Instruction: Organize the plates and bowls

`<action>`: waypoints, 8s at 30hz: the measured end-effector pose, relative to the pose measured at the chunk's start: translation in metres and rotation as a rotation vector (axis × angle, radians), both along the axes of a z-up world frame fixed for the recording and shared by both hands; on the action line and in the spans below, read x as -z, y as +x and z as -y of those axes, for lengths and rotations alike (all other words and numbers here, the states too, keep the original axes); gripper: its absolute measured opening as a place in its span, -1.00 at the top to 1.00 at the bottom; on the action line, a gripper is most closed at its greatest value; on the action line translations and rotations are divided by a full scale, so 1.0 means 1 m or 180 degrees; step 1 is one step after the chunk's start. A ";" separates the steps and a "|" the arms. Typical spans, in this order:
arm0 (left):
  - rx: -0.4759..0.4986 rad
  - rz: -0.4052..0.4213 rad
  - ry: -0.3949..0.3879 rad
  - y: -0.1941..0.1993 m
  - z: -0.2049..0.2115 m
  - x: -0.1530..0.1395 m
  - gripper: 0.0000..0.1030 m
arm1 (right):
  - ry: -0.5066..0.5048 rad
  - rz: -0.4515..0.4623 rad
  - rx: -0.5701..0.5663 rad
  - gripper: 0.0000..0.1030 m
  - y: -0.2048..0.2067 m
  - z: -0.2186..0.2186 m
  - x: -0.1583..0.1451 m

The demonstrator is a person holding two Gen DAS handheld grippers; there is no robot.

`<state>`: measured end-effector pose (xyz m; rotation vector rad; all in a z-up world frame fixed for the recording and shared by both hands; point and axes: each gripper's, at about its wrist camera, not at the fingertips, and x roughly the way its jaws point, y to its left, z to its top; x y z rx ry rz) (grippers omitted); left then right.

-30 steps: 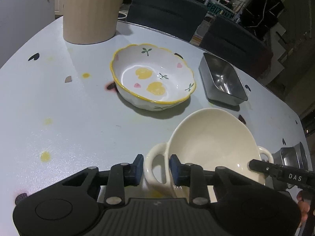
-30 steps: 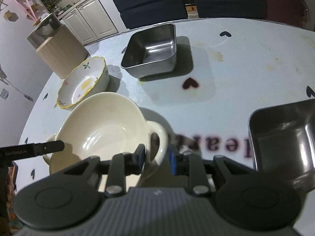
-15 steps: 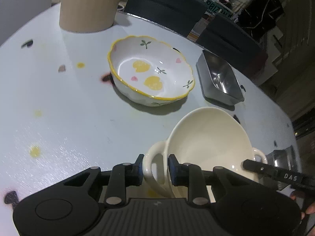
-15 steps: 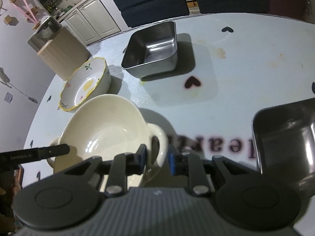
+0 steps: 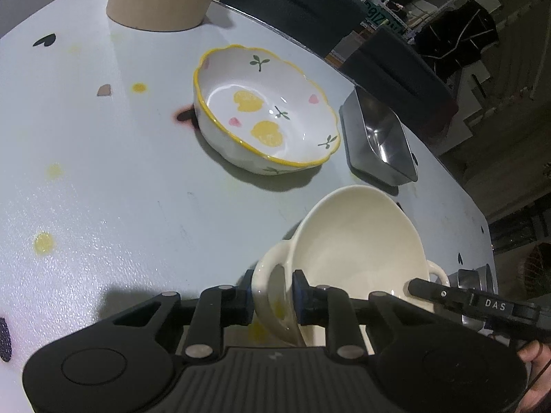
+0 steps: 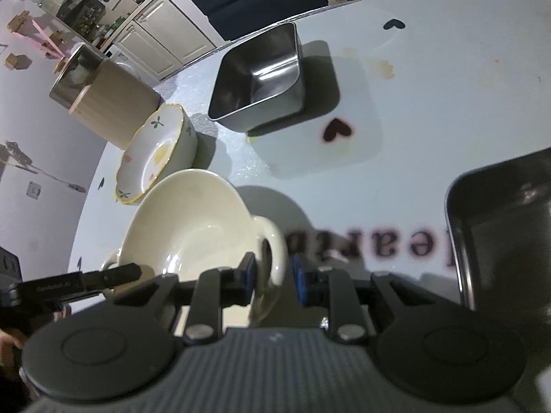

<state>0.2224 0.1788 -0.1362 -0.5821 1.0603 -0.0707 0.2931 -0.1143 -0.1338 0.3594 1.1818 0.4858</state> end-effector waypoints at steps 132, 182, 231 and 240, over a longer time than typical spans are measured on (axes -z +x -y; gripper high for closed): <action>0.0650 0.0254 0.0241 -0.074 0.167 -0.003 0.42 | -0.0787 0.0467 0.0361 0.51 -0.176 0.130 -0.048; 0.0869 0.0349 0.0539 -0.071 0.182 0.000 0.31 | -0.1484 0.0492 -0.0093 0.22 -0.173 0.109 -0.039; 0.0892 0.0232 0.0796 -0.080 0.182 -0.007 -0.18 | -0.1078 0.0307 0.0239 -0.02 -0.157 0.132 -0.027; 0.0896 0.0329 0.0802 -0.094 0.194 -0.024 -0.88 | -0.1044 0.0499 0.0217 -0.53 -0.175 0.131 -0.041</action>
